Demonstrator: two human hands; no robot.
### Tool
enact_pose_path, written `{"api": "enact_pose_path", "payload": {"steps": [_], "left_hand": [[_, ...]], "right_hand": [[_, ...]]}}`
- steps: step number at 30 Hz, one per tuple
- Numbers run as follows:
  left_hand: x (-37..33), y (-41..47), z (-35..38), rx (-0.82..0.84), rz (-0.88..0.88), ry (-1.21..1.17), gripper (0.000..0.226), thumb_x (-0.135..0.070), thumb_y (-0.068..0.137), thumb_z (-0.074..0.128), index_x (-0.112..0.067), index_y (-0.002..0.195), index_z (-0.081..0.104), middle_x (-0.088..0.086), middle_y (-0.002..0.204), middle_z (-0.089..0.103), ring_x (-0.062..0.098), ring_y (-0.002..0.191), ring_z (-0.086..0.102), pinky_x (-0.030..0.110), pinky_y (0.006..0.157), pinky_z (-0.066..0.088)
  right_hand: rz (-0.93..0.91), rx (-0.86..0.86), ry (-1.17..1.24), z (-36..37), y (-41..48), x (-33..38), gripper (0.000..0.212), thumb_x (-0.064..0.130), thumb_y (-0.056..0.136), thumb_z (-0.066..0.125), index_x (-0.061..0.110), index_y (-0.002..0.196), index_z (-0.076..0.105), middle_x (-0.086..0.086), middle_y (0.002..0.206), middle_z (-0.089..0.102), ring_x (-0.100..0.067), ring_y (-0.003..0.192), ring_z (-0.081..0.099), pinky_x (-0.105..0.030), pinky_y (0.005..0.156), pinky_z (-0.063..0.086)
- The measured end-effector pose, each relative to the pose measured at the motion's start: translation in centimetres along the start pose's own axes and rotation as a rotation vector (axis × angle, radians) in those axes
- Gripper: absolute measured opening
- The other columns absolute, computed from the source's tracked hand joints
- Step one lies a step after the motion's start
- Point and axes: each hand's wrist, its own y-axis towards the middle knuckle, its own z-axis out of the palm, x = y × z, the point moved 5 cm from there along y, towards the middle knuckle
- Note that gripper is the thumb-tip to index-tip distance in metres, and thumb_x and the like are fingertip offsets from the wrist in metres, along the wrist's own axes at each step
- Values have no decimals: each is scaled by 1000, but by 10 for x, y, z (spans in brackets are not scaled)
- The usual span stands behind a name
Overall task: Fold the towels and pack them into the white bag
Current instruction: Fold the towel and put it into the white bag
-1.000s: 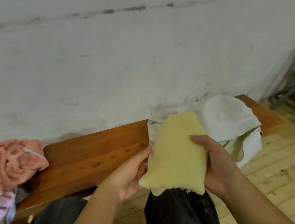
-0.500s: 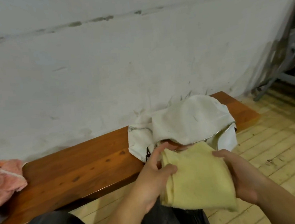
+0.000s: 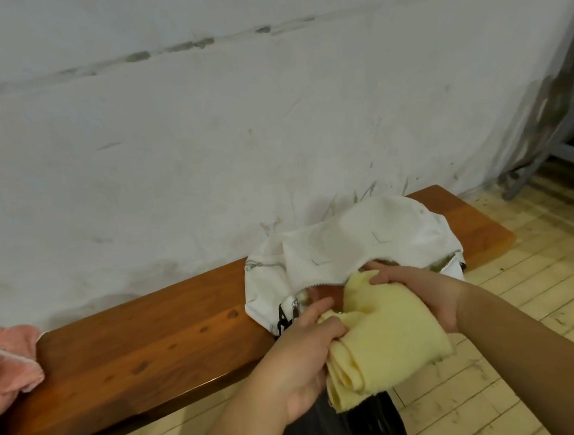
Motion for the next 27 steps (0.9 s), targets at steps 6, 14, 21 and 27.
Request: {"api": "enact_pose_path", "payload": {"steps": [6,14,21,27], "left_hand": [[-20,32,32,119,13,76,44,-12,92,64,-40,125,57,-2,113,76,18,106,71,38,91,58],[-52,83,29,-203,187,357,25,-25,82,56,-36,104,62,-4,117,66,23,114,61,45,103,50],[-59,84,14,-474,377,387,34,-13,97,53,-16,130,59,-9,117,53,8,111,44,14,93,27],[-55,87,-2,-573,397,272,34,-15,100,50,-20,133,58,-8,123,58,15,118,52,32,113,36]], "right_hand": [[-357,-50,-108,-6,-16,67,61,21,95,60,65,135,49,27,124,51,-10,114,54,-34,96,49],[-298,-220,-275,-24,7,68,49,34,86,73,51,129,57,3,128,59,-27,116,58,-51,104,49],[-382,-595,-278,-24,26,9,37,36,95,64,22,126,48,6,103,57,-8,90,53,-31,67,42],[-433,-602,-257,-5,45,3,20,34,93,68,24,109,59,4,98,64,-12,88,59,-30,68,47]]}}
